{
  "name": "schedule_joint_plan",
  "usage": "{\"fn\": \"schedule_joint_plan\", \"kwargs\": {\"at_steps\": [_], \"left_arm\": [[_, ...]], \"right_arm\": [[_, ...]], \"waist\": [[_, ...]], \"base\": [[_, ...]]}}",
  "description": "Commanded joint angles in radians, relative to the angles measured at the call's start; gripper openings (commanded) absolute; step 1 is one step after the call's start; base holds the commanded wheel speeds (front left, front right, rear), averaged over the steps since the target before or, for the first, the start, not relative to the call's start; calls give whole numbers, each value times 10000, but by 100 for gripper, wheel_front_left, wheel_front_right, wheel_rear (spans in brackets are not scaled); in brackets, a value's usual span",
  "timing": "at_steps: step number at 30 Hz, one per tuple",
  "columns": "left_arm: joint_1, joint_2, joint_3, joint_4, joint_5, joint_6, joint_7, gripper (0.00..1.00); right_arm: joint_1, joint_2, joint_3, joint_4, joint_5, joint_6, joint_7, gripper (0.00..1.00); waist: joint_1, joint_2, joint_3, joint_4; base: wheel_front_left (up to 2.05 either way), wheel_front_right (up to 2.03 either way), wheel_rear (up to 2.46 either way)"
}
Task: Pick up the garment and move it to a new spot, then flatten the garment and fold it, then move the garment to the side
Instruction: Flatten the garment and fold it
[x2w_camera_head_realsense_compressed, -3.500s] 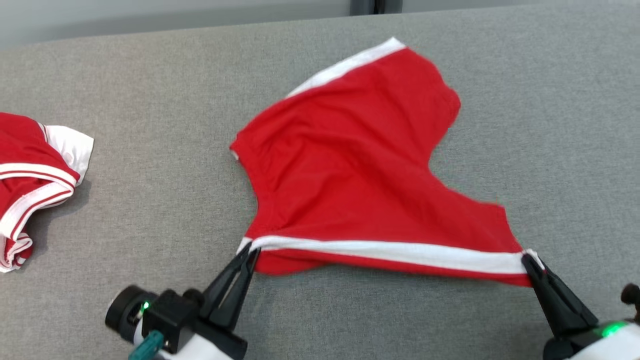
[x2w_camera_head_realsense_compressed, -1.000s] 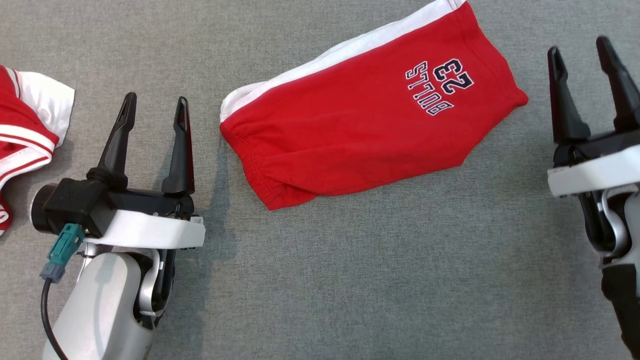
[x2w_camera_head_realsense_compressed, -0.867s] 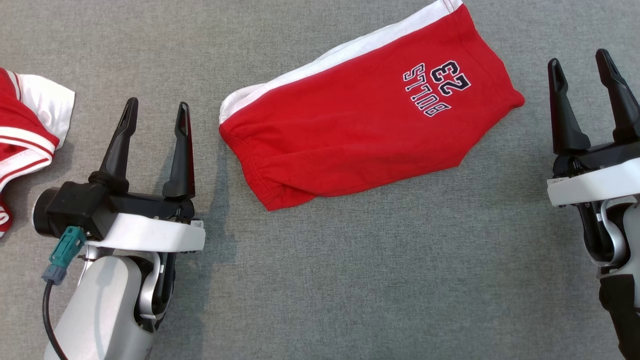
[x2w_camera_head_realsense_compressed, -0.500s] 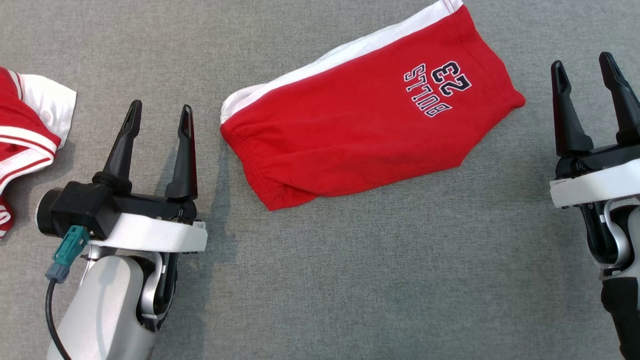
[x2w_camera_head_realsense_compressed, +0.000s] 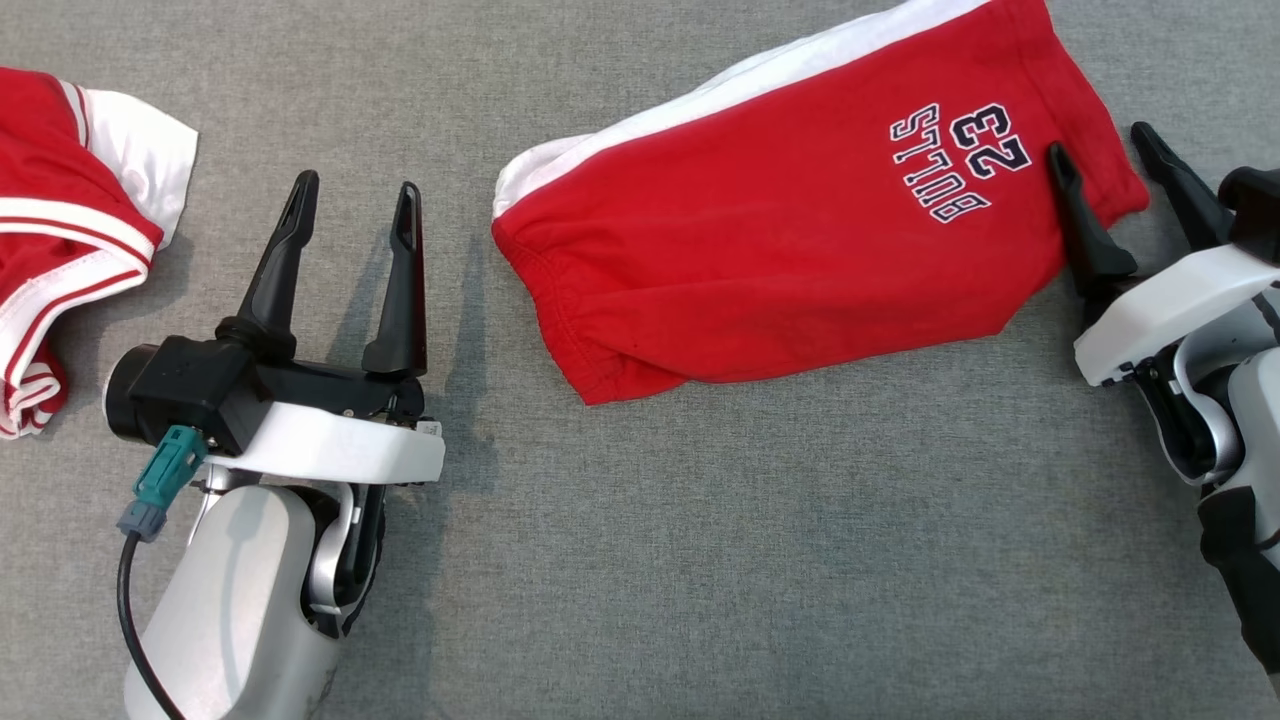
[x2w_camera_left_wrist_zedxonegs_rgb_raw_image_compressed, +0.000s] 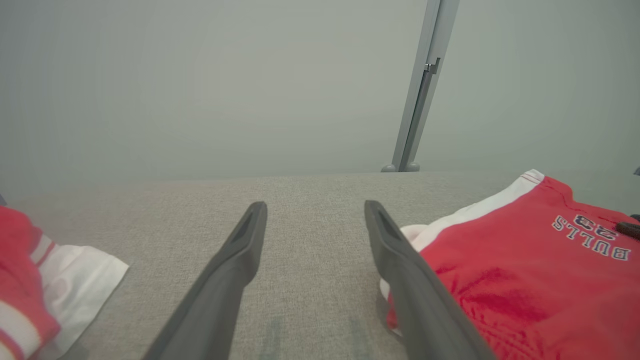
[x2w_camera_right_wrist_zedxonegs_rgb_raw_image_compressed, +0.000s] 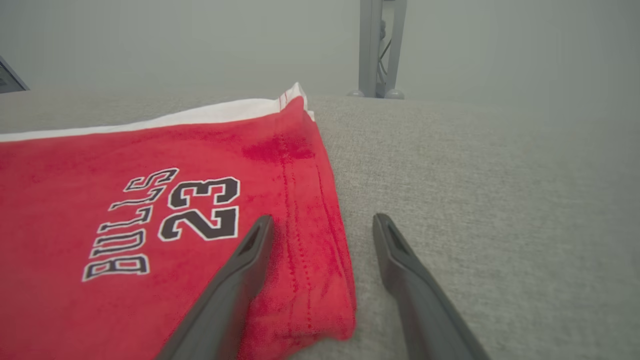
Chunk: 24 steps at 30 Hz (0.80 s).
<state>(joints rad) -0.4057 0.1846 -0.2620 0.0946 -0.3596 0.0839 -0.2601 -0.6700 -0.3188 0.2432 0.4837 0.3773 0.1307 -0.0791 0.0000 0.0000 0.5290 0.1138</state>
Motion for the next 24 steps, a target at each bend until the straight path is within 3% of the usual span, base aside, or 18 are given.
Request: {"fn": "schedule_joint_plan", "kwargs": {"at_steps": [1,4,5,7,13,24], "left_arm": [[-154,9,50,7,77,-54,-30,100],[-149,-37,134,47,132,-122,-31,100],[-130,-46,168,48,162,-115,-31,100],[-94,-73,219,68,191,-144,-29,100],[56,-113,334,98,331,-162,-29,100],[324,47,368,178,421,-193,-27,100]], "right_arm": [[-69,-33,71,194,88,1,21,100],[-123,57,400,721,321,1,224,100],[-151,97,447,850,429,1,243,89],[-138,182,579,1018,617,1,353,0],[288,304,512,804,1198,-1,-114,0],[2839,684,-1170,-701,1440,-2,-1403,0]], "waist": [[0,0,28,50],[0,0,19,86],[0,0,7,79],[0,0,-29,47],[0,0,-231,-156],[0,0,-830,-616]], "base": [[0,0,0],[0,0,0],[0,0,0],[0,0,0],[0,0,0],[0,0,0]]}}
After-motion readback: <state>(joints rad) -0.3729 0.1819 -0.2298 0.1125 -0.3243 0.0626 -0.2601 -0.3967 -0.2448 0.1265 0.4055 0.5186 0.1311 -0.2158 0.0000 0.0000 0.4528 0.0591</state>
